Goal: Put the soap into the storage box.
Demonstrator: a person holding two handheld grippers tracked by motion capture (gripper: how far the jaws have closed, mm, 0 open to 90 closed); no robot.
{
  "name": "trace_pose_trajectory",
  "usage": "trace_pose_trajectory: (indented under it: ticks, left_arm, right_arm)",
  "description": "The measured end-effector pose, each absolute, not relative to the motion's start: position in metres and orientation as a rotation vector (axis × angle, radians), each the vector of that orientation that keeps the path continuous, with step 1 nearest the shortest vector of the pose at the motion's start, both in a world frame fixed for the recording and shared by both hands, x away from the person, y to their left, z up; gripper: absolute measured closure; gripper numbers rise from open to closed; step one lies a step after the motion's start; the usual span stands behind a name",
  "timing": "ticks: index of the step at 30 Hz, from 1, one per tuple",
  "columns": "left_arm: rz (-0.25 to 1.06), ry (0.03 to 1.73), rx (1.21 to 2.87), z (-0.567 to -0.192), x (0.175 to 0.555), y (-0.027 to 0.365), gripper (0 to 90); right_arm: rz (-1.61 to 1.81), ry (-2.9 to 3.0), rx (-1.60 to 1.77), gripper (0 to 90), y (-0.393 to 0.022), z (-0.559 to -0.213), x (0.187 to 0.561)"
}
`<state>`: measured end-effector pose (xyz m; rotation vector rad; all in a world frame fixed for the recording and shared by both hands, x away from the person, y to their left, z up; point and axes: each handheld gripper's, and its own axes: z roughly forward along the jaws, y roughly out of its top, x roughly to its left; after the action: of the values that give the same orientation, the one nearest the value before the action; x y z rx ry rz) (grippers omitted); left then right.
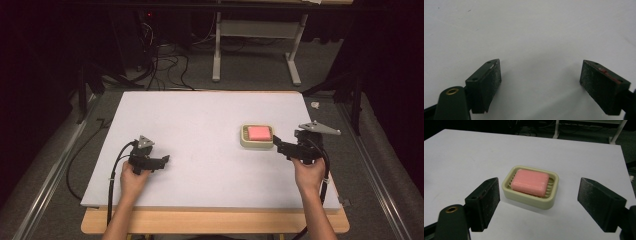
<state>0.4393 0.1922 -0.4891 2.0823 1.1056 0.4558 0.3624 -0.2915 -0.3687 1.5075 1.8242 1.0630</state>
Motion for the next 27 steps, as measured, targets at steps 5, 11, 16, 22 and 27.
trace_pose_trajectory:
  ticks: [5, 11, 16, 22, 27]
  left_arm:
    - [0.456, 1.106, 2.082, -0.489, 0.439, 0.192, 17.8]
    - [0.456, 1.106, 2.082, -0.489, 0.439, 0.192, 17.8]
    - [0.456, 1.106, 2.082, -0.489, 0.439, 0.192, 17.8]
    - [0.456, 1.106, 2.082, -0.489, 0.439, 0.192, 17.8]
    - [0.456, 1.106, 2.082, -0.489, 0.439, 0.192, 17.8]
  right_arm:
    - [1.053, 1.818, 1.517, 18.6, -0.298, -0.373, 0.355]
    - [1.048, 1.812, 1.528, 18.7, -0.305, -0.376, 0.347]
    - [1.052, 1.816, 1.525, 18.7, -0.305, -0.38, 0.345]
    - [1.082, 1.809, 1.515, 18.7, -0.304, -0.385, 0.339]
    - [1.094, 1.805, 1.53, 18.8, -0.304, -0.392, 0.335]
